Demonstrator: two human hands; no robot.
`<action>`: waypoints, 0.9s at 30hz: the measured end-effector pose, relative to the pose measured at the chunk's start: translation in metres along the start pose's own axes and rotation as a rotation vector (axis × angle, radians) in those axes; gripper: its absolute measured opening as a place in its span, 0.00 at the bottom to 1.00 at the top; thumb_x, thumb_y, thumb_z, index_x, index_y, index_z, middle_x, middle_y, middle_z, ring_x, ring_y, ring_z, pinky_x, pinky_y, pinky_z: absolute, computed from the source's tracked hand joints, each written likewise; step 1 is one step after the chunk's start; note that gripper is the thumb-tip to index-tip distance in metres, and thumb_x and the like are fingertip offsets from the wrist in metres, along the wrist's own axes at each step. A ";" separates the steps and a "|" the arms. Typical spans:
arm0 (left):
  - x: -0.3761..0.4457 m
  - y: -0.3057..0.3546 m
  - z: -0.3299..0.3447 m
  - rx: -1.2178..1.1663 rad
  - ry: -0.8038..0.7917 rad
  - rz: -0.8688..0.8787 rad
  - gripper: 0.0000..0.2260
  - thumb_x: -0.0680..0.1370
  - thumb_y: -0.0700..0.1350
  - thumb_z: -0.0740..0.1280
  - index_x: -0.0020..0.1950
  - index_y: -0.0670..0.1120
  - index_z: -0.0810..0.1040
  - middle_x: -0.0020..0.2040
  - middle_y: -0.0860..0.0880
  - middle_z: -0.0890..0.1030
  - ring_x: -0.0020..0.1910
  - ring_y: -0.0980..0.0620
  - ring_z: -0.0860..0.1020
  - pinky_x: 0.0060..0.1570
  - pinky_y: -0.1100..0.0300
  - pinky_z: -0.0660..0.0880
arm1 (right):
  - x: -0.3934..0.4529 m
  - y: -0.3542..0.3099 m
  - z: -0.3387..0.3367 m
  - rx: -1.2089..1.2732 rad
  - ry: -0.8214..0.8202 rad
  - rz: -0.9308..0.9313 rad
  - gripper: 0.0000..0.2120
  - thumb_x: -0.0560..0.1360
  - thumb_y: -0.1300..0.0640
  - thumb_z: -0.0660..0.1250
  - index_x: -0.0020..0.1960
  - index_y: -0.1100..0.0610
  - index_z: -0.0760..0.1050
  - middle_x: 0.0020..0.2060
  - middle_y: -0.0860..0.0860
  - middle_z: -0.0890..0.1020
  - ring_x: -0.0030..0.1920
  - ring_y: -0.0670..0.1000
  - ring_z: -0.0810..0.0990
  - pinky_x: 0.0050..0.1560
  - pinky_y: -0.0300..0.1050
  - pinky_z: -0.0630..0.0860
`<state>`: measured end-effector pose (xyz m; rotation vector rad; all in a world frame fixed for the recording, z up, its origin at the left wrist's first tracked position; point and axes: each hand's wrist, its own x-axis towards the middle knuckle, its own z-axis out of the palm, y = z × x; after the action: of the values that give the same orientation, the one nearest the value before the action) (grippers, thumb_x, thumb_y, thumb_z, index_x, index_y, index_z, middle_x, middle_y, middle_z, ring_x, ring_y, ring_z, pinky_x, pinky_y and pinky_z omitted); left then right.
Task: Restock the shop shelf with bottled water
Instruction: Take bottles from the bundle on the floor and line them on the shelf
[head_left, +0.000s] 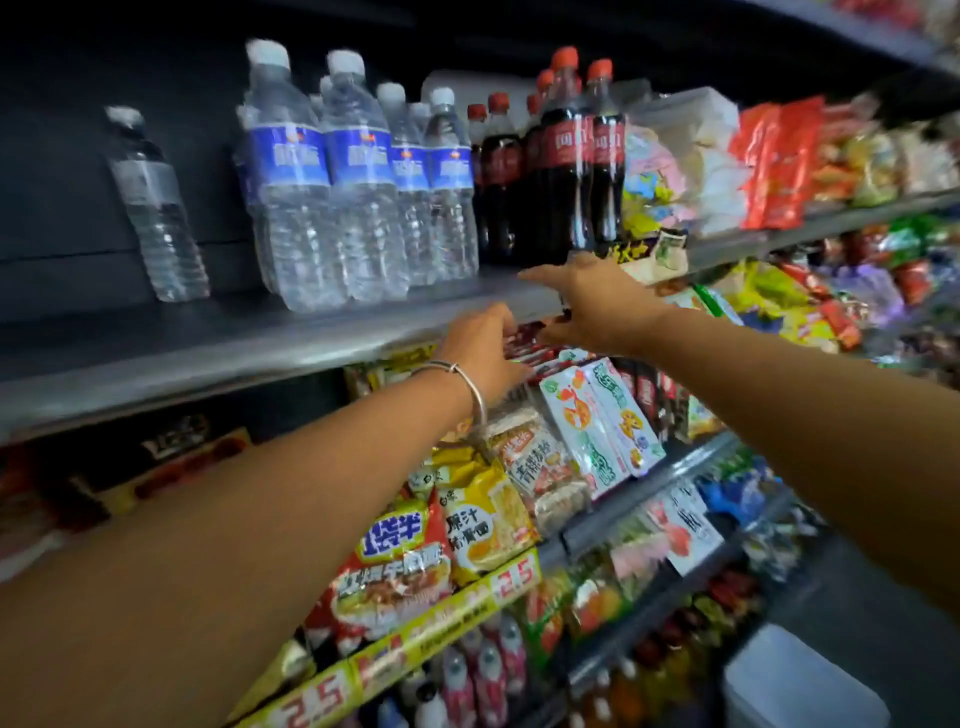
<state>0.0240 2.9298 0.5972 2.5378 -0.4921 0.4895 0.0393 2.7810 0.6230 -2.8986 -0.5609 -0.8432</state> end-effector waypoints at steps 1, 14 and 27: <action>-0.005 0.001 0.017 0.008 -0.027 0.016 0.19 0.71 0.43 0.73 0.59 0.41 0.72 0.57 0.42 0.76 0.56 0.44 0.75 0.55 0.55 0.71 | -0.015 0.007 0.013 -0.023 -0.024 0.009 0.29 0.72 0.51 0.70 0.71 0.54 0.66 0.58 0.61 0.77 0.60 0.61 0.72 0.58 0.50 0.68; -0.099 -0.059 0.307 0.089 -0.374 0.095 0.21 0.72 0.43 0.69 0.64 0.44 0.69 0.63 0.43 0.70 0.63 0.42 0.69 0.58 0.49 0.68 | -0.217 0.081 0.250 -0.038 -0.491 0.276 0.28 0.74 0.54 0.67 0.72 0.53 0.64 0.63 0.58 0.75 0.64 0.60 0.69 0.60 0.50 0.67; -0.263 -0.179 0.623 0.079 -0.752 0.058 0.23 0.73 0.45 0.70 0.66 0.48 0.67 0.65 0.47 0.68 0.66 0.45 0.67 0.63 0.49 0.64 | -0.461 0.087 0.564 0.169 -0.857 0.441 0.29 0.75 0.51 0.66 0.73 0.52 0.61 0.68 0.54 0.71 0.67 0.58 0.67 0.65 0.51 0.64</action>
<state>0.0242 2.8050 -0.0913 2.7291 -0.8154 -0.4697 -0.0054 2.6445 -0.0967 -2.9172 0.0049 0.5002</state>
